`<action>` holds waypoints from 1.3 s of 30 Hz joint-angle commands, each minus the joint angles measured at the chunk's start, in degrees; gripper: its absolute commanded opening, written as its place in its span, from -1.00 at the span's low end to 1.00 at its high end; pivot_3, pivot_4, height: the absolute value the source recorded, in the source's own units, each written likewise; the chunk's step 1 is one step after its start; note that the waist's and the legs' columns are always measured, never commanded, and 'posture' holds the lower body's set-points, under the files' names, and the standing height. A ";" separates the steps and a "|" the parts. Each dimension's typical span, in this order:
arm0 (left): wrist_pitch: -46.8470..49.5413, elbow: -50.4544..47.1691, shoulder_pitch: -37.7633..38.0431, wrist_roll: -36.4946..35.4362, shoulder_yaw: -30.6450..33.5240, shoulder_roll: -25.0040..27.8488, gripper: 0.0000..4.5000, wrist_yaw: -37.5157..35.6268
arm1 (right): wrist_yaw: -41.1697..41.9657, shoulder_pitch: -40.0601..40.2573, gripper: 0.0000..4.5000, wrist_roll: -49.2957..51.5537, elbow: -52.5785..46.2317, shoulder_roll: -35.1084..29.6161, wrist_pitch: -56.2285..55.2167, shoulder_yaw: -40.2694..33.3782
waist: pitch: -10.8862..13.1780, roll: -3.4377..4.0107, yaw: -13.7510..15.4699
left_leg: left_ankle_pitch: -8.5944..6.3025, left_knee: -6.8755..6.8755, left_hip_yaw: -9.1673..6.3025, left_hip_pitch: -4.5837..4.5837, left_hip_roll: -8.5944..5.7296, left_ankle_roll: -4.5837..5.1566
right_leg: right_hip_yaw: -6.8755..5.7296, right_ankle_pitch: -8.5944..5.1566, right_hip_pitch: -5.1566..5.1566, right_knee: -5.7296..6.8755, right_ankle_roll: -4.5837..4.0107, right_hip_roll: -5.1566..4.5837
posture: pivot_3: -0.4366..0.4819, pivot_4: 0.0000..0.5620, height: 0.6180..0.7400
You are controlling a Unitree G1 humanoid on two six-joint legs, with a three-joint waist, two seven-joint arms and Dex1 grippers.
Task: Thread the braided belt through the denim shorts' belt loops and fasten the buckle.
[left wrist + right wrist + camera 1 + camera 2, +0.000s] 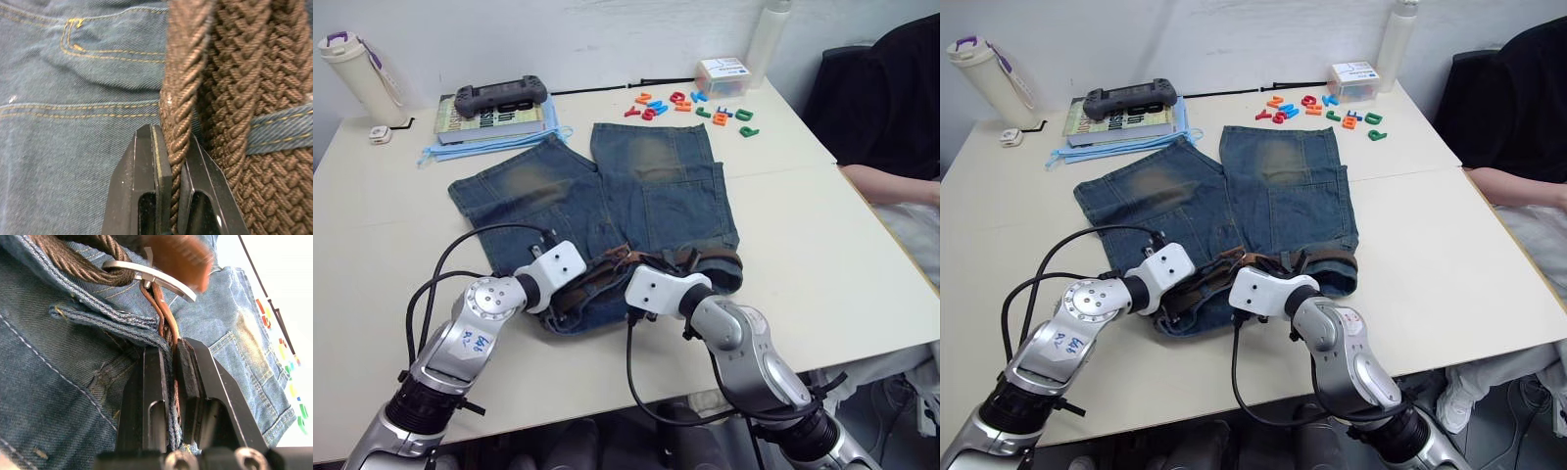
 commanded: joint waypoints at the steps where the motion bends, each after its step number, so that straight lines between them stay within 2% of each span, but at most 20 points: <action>1: 0.38 -1.06 1.22 2.99 0.93 3.05 -1.00 0.07 | -1.39 -0.59 -0.99 -2.00 -1.30 0.38 1.27 -3.64 | 0.00 0.00 0.01 | 0.00 0.00 0.00 0.00 0.00 0.00 | 0.00 0.00 0.00 0.00 0.00 0.00 | -0.05 -0.47 0.96; 14: 2.73 -0.28 -1.33 4.78 -0.68 4.05 -1.00 -0.48 | -1.72 -1.20 -0.99 -2.18 -1.37 0.28 0.66 -3.89 | 0.00 0.00 0.05 | 0.00 0.00 0.00 0.00 -0.01 0.00 | 0.00 0.00 0.00 0.00 0.00 0.00 | -0.05 -0.47 0.96; 24: -7.13 3.53 -4.45 13.41 -5.68 10.25 -1.00 -1.02 | -1.42 -1.20 -0.99 -2.38 -1.82 0.30 0.45 -3.58 | 0.00 0.00 0.06 | 0.00 0.00 0.01 -0.01 -0.02 0.00 | 0.00 0.00 -0.01 0.00 0.00 0.00 | -0.05 -0.47 0.96; 34: -12.25 6.91 -8.95 19.04 -8.20 8.13 -1.00 -0.76 | -0.17 -1.90 -0.99 -4.45 -1.16 -0.94 -1.06 -2.09 | 0.01 0.00 0.09 | 0.00 0.01 0.01 -0.02 -0.04 0.01 | -0.02 0.00 -0.01 0.02 0.00 0.03 | -0.05 -0.47 0.96; 39: -15.04 7.62 -10.48 20.18 -9.72 5.04 -1.00 -1.66 | 0.62 -2.30 -0.99 -5.44 -0.59 -0.46 -1.56 -1.48 | 0.01 0.00 0.20 | 0.01 0.05 0.01 -0.03 -0.08 0.03 | -0.02 0.00 -0.01 0.06 0.00 0.04 | -0.05 -0.47 0.96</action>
